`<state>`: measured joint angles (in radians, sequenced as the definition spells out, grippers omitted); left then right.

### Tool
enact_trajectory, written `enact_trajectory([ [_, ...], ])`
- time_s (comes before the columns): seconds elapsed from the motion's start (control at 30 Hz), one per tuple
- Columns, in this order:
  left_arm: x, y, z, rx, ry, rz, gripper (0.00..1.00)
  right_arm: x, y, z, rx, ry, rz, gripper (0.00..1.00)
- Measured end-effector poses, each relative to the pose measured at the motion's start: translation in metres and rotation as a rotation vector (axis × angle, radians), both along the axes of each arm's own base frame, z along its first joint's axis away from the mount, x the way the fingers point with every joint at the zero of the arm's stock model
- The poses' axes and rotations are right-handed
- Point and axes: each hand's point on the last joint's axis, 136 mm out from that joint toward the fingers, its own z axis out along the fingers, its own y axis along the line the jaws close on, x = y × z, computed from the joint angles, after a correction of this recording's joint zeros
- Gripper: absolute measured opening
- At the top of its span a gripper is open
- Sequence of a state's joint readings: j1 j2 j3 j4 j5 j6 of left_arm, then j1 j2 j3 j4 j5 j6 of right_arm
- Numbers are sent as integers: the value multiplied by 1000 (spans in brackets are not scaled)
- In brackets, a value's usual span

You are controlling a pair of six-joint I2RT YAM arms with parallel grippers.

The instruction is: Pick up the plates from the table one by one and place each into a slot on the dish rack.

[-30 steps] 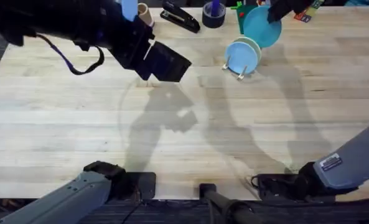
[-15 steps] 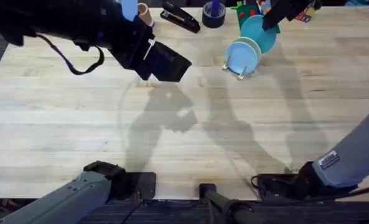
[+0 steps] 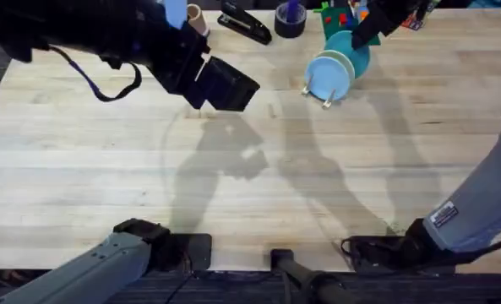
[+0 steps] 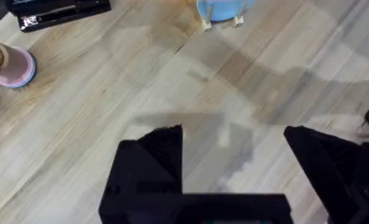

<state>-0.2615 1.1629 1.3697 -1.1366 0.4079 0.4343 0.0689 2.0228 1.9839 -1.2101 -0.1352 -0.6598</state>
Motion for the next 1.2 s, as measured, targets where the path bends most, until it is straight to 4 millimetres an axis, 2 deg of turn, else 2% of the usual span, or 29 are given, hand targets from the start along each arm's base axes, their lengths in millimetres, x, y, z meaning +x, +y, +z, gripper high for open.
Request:
enact_trajectory([
  [0.67, 0, 0, 0, 0, 0, 0, 995, 2, 7, 1, 38, -9, 31, 28],
  [0.93, 0, 0, 0, 0, 0, 0, 995, 4, 8, -19, 38, 37, 31, 28],
  [1.2, 0, 0, 0, 0, 0, 0, 995, 4, 8, -19, 37, 37, 33, 28],
])
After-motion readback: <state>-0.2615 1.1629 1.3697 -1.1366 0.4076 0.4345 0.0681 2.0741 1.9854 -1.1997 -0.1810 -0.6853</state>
